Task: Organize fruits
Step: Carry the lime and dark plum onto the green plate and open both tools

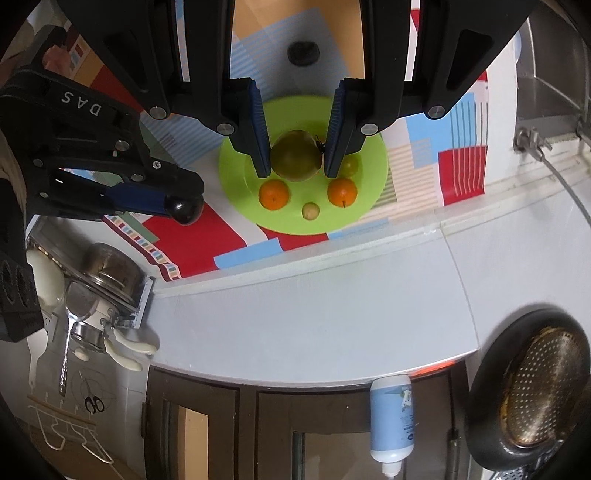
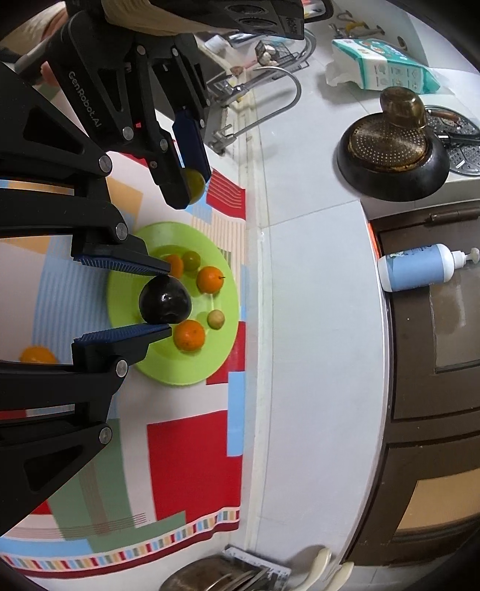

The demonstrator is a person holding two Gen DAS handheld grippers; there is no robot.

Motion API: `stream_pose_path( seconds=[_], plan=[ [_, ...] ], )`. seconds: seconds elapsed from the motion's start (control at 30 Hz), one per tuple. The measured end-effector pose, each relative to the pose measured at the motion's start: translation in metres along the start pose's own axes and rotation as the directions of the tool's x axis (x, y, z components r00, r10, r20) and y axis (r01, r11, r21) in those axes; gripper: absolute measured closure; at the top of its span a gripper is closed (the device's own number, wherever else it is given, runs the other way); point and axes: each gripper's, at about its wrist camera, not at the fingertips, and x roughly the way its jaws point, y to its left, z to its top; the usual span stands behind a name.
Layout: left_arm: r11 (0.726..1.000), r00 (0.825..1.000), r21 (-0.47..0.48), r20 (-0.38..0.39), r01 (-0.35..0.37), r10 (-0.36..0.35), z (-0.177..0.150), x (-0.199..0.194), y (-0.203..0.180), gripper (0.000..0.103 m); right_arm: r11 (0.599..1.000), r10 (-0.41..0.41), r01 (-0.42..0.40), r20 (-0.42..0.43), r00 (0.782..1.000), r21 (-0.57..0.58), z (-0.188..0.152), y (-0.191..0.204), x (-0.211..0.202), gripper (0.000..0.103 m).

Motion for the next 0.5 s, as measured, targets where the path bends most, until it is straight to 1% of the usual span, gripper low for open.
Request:
stream_pose_path(
  seconds=[0.27, 0.5],
  plan=[
    [1.000, 1.000, 0.003, -0.004, 0.002, -0.002, 0.020, 0.022, 0.011, 0.074, 1.000, 0.012, -0.012, -0.017, 1.000, -0.020, 0.027, -0.010, 0.024, 0.075],
    [1.000, 1.000, 0.009, -0.015, 0.003, -0.003, 0.034, 0.048, 0.023, 0.074, 0.999, 0.018, -0.020, -0.042, 0.999, -0.043, 0.043, -0.013, 0.048, 0.075]
  ],
)
